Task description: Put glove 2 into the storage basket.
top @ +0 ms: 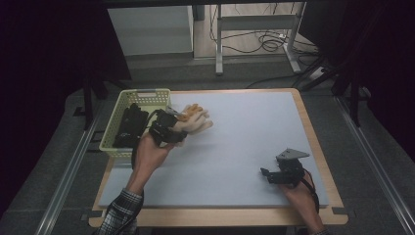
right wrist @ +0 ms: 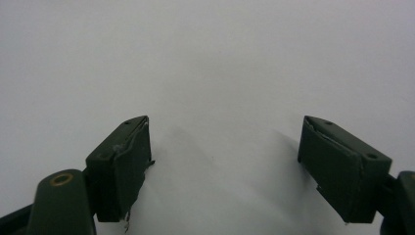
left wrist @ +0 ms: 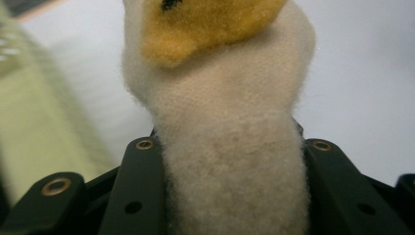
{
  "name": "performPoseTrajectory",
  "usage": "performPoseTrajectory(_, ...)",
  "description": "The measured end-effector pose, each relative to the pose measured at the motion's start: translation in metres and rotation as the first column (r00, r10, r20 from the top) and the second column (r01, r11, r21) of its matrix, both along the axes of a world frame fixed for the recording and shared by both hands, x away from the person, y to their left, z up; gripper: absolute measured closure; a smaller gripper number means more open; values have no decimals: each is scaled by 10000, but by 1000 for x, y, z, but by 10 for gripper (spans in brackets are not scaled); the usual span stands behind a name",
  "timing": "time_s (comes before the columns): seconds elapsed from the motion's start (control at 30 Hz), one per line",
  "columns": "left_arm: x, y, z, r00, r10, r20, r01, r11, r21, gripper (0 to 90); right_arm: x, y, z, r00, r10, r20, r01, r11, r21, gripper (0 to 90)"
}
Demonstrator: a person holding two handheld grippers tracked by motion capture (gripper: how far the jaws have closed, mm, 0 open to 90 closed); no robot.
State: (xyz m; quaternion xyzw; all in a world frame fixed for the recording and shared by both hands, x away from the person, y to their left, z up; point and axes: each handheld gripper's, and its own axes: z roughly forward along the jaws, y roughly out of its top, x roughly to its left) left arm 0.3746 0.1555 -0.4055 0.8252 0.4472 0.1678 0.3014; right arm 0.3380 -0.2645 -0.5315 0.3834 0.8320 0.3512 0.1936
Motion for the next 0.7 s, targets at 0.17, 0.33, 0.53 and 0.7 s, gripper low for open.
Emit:
performPoseTrajectory(0.17, 8, 34, 16, 9945, 1022, 215, -1020, 9947, -89, 604, 0, 0, 0, 10000, 4, 28, -4, 10000, 12, 199)
performPoseTrajectory(0.33, 18, 68, 21, 9788, 2030, 268, -2024, 9790, -244, 603, 0, 0, 0, 10000, -3, 9, 3, 10000, 18, 199)
performPoseTrajectory(0.53, 34, 104, 14, 9452, 3262, 157, -3257, 9451, -276, 602, 0, 0, 0, 10000, 0, 10, 0, 10000, 18, 198)
performPoseTrajectory(0.7, 51, 117, -6, 9247, 3807, -86, -3808, 9246, -116, 600, 0, 0, 0, 10000, -2, 8, 2, 10000, 18, 199)
